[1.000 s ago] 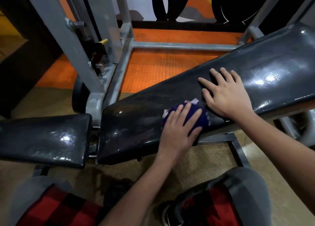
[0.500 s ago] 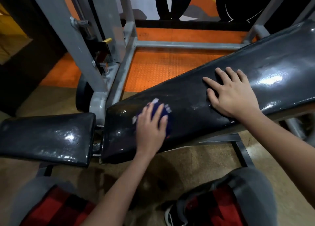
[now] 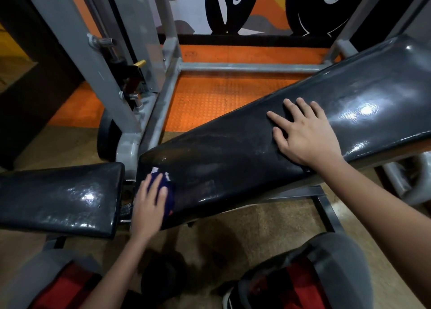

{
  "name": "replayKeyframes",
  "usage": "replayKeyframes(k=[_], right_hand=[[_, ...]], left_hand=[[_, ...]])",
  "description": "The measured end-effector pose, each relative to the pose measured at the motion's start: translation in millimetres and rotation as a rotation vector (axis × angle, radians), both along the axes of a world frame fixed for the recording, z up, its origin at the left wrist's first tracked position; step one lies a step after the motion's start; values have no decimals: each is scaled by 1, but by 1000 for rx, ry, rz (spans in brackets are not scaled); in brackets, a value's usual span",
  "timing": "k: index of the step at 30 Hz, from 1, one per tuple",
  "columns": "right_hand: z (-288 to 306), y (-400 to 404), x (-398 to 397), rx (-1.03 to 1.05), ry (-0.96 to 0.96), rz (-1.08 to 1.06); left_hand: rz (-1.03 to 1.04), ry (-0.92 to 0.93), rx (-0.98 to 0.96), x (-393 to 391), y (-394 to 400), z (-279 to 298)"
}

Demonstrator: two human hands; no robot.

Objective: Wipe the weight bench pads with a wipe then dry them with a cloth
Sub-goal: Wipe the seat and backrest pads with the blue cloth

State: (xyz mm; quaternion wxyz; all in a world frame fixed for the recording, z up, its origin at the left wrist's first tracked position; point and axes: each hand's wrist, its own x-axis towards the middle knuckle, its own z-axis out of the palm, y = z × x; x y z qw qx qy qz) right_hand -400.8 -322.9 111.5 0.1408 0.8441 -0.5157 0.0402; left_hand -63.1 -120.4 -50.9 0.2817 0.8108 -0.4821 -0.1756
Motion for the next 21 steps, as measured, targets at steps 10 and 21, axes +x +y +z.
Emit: replayKeyframes(k=[10,21], right_hand=[[3,10,28,110,0,-89],[-23,28,60,154,-7,77]], left_hand=[[-135,-74,-54,-121,-141,71],[50,10,-20,-10,-36,4]])
